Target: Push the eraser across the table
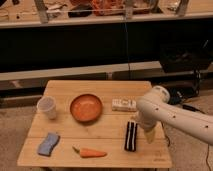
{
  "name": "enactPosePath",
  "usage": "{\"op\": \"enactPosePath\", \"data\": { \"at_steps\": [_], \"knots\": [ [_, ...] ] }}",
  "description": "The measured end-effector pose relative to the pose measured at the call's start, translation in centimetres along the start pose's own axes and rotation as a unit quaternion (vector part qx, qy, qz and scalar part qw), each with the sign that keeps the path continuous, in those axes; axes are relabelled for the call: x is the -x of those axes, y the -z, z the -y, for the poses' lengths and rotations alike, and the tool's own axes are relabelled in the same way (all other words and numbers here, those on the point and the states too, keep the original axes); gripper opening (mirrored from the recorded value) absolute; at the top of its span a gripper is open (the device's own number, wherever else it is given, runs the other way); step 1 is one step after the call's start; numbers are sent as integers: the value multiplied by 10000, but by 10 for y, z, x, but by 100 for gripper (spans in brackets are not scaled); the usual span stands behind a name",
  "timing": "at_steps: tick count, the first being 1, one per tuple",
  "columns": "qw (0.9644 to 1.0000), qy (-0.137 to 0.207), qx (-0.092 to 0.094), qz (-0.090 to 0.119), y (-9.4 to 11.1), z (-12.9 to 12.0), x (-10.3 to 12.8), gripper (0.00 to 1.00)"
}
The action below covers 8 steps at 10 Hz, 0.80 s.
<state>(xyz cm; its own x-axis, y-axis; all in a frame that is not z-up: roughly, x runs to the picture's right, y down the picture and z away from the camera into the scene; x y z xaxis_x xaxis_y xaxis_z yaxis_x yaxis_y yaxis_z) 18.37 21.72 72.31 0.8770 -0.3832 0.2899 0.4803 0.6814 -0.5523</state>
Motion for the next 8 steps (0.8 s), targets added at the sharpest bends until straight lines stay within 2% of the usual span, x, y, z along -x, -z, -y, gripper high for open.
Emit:
{"op": "enactPosePath", "data": {
  "at_steps": [8],
  "knots": [
    [9997, 217, 93, 27, -4, -8, 12, 80]
  ]
}}
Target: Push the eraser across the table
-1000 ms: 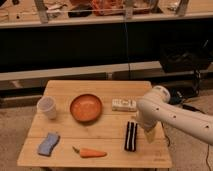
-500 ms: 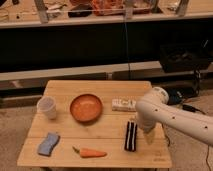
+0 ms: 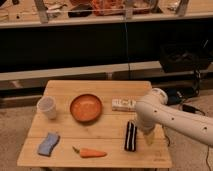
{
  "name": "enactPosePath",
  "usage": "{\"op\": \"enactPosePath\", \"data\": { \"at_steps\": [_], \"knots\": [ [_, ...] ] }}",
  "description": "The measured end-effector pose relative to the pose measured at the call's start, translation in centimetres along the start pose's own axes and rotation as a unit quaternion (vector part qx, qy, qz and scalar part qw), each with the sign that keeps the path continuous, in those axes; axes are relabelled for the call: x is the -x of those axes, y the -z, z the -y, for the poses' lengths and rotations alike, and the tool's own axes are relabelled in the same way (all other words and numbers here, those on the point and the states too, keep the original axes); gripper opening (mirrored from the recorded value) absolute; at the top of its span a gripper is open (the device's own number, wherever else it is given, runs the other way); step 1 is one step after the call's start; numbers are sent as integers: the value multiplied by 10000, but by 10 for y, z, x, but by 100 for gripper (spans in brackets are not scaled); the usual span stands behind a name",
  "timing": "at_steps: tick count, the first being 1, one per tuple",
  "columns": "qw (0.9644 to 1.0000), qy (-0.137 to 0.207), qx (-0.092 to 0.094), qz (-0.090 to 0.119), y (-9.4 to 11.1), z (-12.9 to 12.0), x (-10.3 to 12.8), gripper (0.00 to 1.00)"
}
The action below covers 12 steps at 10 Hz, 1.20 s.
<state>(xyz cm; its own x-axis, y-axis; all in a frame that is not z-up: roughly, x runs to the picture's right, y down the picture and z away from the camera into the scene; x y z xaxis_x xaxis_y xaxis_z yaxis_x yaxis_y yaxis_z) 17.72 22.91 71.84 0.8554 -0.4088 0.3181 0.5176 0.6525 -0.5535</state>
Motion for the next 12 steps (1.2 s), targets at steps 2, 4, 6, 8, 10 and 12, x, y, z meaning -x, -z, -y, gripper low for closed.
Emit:
{"op": "enactPosePath", "data": {
  "at_steps": [2, 4, 6, 8, 10, 12],
  "knots": [
    [10000, 46, 20, 8, 0, -2, 2, 80],
    [10000, 86, 34, 16, -1, -4, 4, 80],
    [9999, 140, 47, 23, -1, -6, 6, 80],
    [9998, 174, 57, 29, -1, -8, 7, 80],
    [9997, 219, 67, 43, -1, -10, 8, 80],
    [9996, 259, 73, 56, -1, -12, 8, 80]
  ]
}}
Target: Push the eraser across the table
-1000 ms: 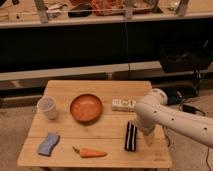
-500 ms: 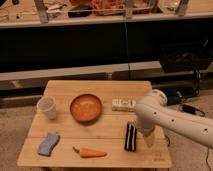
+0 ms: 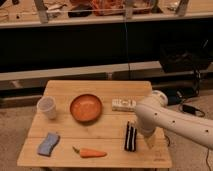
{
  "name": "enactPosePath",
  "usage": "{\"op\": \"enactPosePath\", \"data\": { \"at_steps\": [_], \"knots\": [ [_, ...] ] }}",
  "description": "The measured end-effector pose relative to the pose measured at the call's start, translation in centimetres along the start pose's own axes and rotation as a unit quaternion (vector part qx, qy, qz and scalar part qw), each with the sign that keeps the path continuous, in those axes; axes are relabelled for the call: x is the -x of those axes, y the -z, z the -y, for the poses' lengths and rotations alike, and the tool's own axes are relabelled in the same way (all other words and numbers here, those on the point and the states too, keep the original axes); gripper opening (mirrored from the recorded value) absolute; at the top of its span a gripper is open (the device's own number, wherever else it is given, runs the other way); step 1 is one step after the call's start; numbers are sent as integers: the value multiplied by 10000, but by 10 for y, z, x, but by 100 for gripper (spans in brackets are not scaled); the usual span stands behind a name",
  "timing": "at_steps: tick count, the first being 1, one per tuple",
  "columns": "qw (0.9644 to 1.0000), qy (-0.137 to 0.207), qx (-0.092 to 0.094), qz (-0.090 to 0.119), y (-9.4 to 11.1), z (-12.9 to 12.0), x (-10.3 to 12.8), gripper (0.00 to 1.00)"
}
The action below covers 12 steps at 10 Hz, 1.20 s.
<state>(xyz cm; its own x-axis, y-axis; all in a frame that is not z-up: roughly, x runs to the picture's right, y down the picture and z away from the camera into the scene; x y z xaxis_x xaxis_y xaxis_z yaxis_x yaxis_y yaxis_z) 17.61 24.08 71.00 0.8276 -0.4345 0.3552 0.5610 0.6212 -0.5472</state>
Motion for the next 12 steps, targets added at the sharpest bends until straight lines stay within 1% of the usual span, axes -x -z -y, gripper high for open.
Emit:
{"op": "enactPosePath", "data": {
  "at_steps": [8, 9, 10, 12],
  "knots": [
    [9999, 139, 14, 55, 1, -9, 3, 79],
    [9999, 148, 18, 60, 0, -10, 3, 73],
    [9998, 173, 20, 69, 0, -11, 2, 62],
    [9997, 223, 27, 84, -1, -12, 3, 44]
  ]
}}
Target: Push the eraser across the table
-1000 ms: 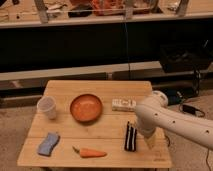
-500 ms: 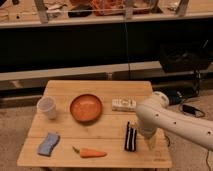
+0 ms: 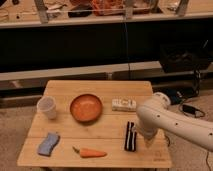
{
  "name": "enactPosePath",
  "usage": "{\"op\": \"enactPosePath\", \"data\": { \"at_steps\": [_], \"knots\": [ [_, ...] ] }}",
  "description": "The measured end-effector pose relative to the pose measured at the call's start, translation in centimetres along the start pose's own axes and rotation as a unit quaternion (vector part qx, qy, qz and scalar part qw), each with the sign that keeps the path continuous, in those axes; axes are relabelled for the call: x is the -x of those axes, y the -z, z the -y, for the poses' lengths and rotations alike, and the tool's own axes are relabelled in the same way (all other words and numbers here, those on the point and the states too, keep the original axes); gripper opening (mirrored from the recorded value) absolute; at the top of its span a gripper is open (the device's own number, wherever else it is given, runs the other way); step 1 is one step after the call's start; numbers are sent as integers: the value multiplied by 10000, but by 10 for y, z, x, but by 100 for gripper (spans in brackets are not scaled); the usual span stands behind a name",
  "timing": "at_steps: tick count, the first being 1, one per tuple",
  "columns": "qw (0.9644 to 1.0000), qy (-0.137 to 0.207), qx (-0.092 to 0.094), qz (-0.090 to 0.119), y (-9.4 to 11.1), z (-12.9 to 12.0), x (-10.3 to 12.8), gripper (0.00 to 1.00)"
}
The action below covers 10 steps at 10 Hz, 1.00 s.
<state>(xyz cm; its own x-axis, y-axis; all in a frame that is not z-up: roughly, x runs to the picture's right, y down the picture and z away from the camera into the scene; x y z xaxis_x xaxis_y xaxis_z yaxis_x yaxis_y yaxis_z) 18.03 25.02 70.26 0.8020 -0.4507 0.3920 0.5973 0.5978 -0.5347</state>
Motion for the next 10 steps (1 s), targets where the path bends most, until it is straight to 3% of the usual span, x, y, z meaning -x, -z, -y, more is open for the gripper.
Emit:
{"op": "enactPosePath", "data": {
  "at_steps": [3, 5, 10],
  "knots": [
    [10000, 56, 10, 14, -2, -3, 0, 23],
    [9999, 88, 8, 53, -16, -7, 4, 3],
    [9998, 162, -25, 125, -42, -5, 6, 0]
  ]
}}
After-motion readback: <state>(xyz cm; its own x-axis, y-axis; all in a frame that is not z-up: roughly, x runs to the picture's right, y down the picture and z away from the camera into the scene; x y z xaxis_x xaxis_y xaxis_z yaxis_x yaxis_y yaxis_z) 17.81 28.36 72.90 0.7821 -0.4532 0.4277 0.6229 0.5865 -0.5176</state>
